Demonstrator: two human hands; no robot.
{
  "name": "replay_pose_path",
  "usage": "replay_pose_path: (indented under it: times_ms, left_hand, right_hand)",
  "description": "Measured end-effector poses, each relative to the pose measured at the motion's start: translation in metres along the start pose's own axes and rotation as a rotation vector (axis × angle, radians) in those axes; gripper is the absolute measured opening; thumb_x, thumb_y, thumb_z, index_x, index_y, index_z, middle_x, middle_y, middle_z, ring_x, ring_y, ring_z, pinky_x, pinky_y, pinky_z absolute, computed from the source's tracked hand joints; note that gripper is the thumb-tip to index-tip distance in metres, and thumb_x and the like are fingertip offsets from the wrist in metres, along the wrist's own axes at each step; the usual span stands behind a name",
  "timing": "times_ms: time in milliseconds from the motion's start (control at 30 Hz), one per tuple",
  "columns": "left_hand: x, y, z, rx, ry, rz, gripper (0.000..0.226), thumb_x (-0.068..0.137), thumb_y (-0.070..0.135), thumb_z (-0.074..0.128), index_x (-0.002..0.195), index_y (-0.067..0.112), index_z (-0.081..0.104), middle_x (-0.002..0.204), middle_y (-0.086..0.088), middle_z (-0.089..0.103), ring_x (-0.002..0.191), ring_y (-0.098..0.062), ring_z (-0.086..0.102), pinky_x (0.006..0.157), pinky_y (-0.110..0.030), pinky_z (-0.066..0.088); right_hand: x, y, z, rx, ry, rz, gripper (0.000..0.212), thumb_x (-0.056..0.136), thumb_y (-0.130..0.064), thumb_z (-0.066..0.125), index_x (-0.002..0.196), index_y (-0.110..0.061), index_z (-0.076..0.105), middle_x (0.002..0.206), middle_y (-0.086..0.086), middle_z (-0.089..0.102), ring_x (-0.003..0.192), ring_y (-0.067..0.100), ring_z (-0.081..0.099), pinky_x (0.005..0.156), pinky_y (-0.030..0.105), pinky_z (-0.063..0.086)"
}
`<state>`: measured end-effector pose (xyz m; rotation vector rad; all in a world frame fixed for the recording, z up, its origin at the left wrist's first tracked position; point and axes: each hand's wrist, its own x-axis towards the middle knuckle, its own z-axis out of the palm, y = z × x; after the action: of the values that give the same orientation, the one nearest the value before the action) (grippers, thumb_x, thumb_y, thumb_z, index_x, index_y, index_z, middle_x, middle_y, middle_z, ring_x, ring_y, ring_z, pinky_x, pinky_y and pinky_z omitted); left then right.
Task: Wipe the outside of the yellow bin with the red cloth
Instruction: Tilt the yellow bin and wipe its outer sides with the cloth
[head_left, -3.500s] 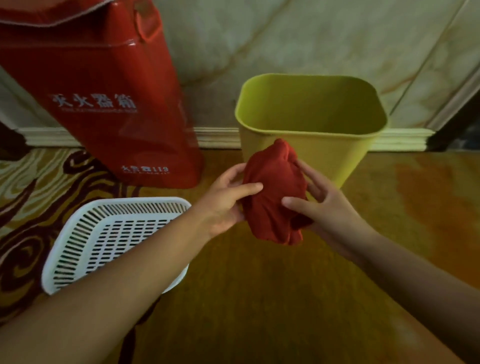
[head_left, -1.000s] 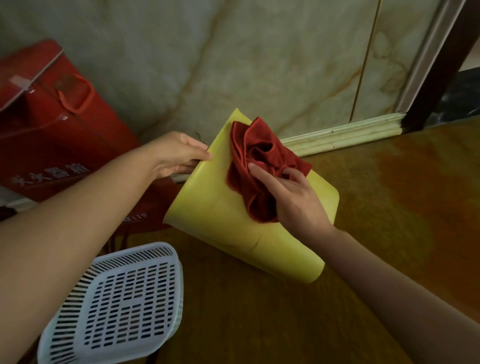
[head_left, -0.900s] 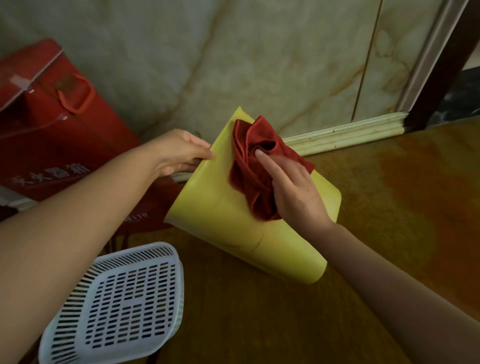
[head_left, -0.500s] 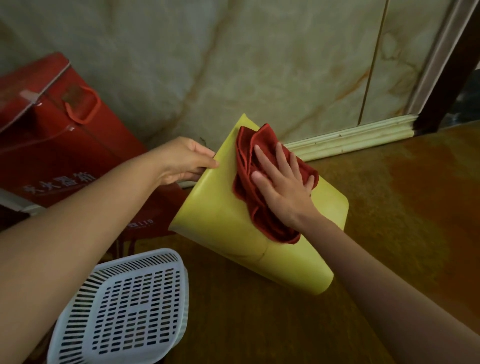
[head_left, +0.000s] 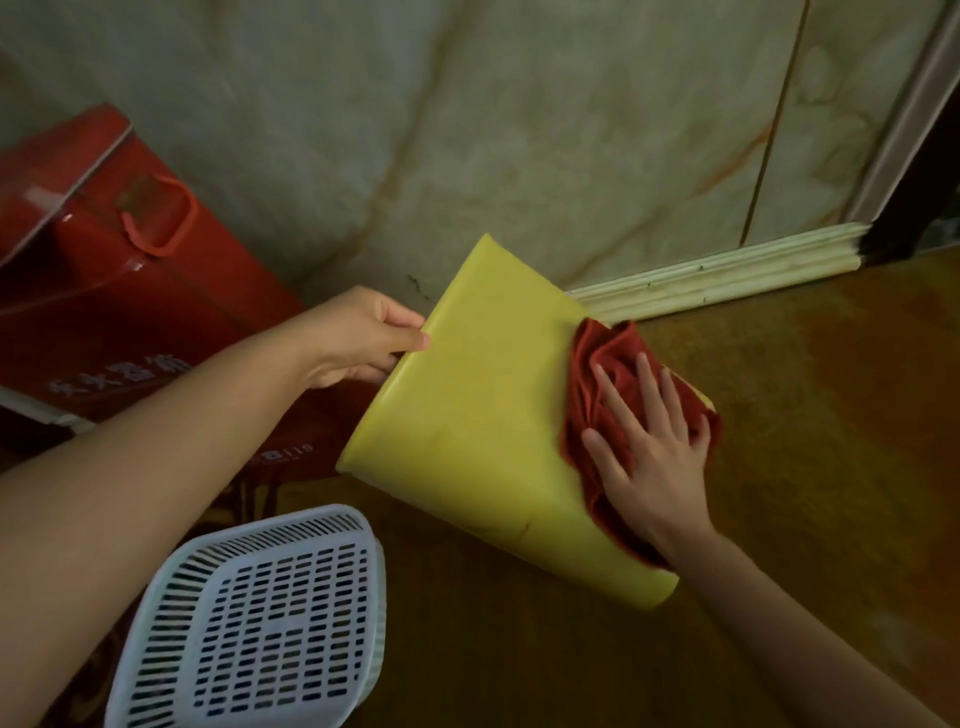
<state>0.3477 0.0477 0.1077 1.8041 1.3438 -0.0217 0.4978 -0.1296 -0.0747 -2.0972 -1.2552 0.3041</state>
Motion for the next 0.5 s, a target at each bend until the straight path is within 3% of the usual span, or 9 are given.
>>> replay_pose_path:
  times_ms: [133,233,367,500]
  left_hand:
    - [0.001,0.006,-0.001,0.033,-0.03,0.011,0.026,0.086,0.013,0.054,0.112,0.012,0.061,0.092,-0.007,0.069,0.073,-0.014,0.064,0.067,-0.024,0.052]
    - [-0.002,0.014,0.004,0.034,-0.122,0.063,0.022,0.087,0.014,0.053,0.105,0.013,0.065,0.093,-0.01,0.069,0.068,-0.012,0.065,0.059,-0.018,0.052]
    - [0.004,0.022,0.011,-0.017,-0.071,0.068,0.017,0.087,0.011,0.052,0.097,0.012,0.065,0.085,-0.007,0.067,0.055,-0.007,0.064,0.051,-0.014,0.05]
    - [0.006,0.02,0.009,-0.037,-0.054,-0.024,0.027,0.086,0.008,0.053,0.113,0.007,0.057,0.092,-0.01,0.066,0.068,-0.015,0.063,0.053,-0.017,0.052]
  right_hand:
    - [-0.036,-0.046,0.018,-0.055,0.019,-0.244,0.057,0.088,-0.067,0.01,0.142,-0.05,0.004,0.159,-0.004,-0.004,0.146,0.029,-0.001,0.107,0.07,0.008]
    - [0.022,-0.078,0.011,0.07,0.094,-0.255,0.054,0.086,-0.068,0.015,0.138,-0.057,0.005,0.159,-0.008,0.0,0.146,0.03,-0.002,0.104,0.068,0.0]
    - [0.078,-0.025,-0.009,0.148,0.072,0.067,0.053,0.081,-0.069,0.022,0.134,-0.062,0.014,0.158,-0.009,0.016,0.144,0.023,0.012,0.11,0.064,0.005]
    - [0.009,0.042,-0.012,0.284,0.06,0.336,0.049,0.082,-0.066,0.02,0.13,-0.064,0.011,0.158,-0.006,0.015,0.144,0.02,0.009,0.113,0.061,0.01]
